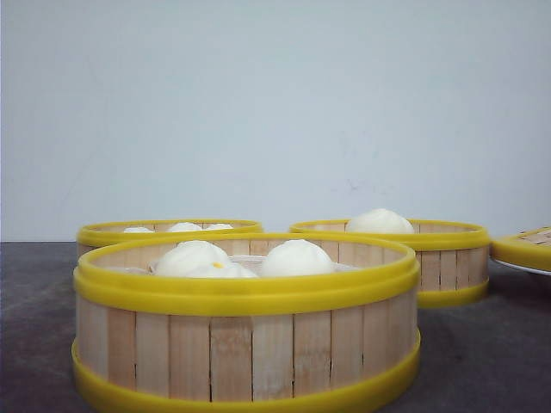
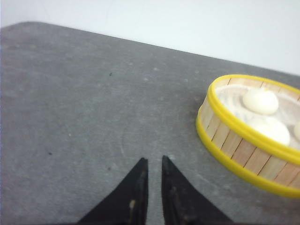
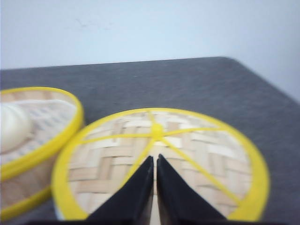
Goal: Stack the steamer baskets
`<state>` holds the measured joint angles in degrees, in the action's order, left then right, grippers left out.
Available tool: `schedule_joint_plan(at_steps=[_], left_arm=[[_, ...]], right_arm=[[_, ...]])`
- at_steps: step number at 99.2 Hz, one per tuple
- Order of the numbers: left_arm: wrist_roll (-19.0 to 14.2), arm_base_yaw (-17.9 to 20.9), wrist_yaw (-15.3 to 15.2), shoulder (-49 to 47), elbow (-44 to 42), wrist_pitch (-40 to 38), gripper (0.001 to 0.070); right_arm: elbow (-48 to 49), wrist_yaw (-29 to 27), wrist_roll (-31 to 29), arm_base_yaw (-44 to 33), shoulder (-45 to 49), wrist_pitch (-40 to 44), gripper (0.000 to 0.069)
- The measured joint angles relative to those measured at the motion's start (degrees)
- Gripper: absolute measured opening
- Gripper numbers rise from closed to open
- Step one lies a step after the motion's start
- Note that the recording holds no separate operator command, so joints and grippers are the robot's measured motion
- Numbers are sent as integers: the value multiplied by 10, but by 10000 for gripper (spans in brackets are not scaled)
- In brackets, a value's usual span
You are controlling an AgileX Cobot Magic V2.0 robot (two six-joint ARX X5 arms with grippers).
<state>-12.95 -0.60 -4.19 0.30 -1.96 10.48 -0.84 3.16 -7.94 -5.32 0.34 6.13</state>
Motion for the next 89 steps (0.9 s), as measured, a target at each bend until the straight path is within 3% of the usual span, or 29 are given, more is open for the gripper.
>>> schedule_joint_plan(at_steps=[15, 59, 74, 89], left_arm=[[-19, 0, 0, 0, 0, -1, 25], [-93, 0, -2, 17, -27, -30, 24], [-101, 0, 1, 79, -109, -32, 24], [-102, 0, 28, 170, -217, -3, 24]], right_arm=[[0, 16, -87, 0, 0, 0, 7], [-15, 28, -251, 0, 7, 2, 7], [-107, 23, -260, 0, 67, 1, 7], [-245, 21, -209, 0, 180, 30, 7]])
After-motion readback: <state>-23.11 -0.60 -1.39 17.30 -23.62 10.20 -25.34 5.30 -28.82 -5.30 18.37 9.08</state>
